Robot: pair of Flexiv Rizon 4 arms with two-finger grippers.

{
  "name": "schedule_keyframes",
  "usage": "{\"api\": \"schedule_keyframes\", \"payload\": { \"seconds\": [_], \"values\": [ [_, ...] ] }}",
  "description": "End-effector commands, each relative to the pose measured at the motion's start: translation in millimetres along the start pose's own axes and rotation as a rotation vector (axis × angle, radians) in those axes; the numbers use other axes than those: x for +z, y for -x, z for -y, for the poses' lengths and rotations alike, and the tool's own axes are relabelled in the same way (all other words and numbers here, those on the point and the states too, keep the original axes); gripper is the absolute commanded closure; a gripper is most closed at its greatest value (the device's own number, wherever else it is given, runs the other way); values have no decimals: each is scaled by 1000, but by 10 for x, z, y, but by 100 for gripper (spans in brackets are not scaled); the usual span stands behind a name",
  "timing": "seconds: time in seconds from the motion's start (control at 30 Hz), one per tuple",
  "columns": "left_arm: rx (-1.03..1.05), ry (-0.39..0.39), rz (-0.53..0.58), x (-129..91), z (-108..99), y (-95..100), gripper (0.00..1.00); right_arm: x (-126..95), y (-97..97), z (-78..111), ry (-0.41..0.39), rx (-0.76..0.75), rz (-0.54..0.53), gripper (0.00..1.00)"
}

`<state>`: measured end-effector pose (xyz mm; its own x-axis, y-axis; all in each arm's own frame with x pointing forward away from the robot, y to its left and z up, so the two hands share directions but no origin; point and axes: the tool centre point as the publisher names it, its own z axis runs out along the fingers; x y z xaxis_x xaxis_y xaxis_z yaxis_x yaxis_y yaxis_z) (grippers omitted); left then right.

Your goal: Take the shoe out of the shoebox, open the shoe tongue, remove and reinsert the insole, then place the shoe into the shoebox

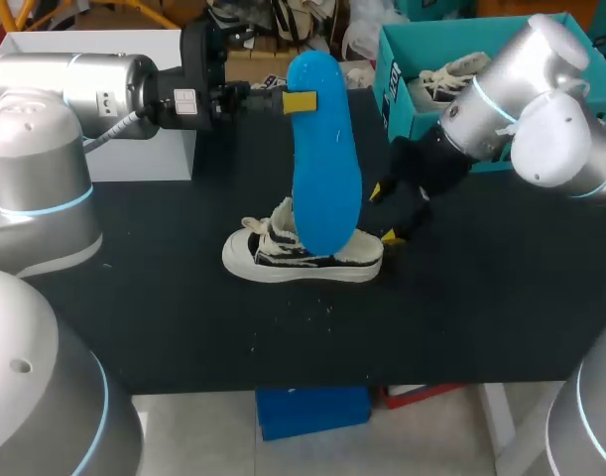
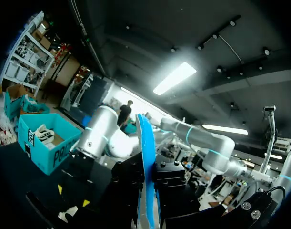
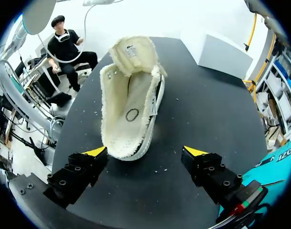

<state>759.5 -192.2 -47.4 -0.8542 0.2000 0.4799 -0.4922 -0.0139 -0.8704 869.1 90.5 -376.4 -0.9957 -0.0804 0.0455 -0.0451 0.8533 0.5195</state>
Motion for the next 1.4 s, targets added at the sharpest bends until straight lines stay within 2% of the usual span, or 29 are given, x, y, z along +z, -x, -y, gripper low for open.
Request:
{"api": "schedule_keyframes", "payload": {
  "seconds": [0.03,0.13,0.2,0.27,0.43,1.13,1.4],
  "values": [
    [1,-2,5,13,-8,-3,100,-5,9,-148,-348,78,68,0],
    [1,-2,5,13,-8,-3,100,41,47,-225,-367,94,81,0],
    [1,-2,5,13,-8,-3,100,74,68,-280,-342,90,91,0],
    [1,-2,5,13,-8,-3,100,117,80,-374,-363,88,101,0],
    [1,-2,5,13,-8,-3,100,201,110,-508,-319,87,137,0],
    [1,-2,5,13,-8,-3,100,340,174,-787,-415,113,118,0],
    [1,-2,5,13,-8,-3,100,340,174,-787,-415,113,118,0]
  ]
}}
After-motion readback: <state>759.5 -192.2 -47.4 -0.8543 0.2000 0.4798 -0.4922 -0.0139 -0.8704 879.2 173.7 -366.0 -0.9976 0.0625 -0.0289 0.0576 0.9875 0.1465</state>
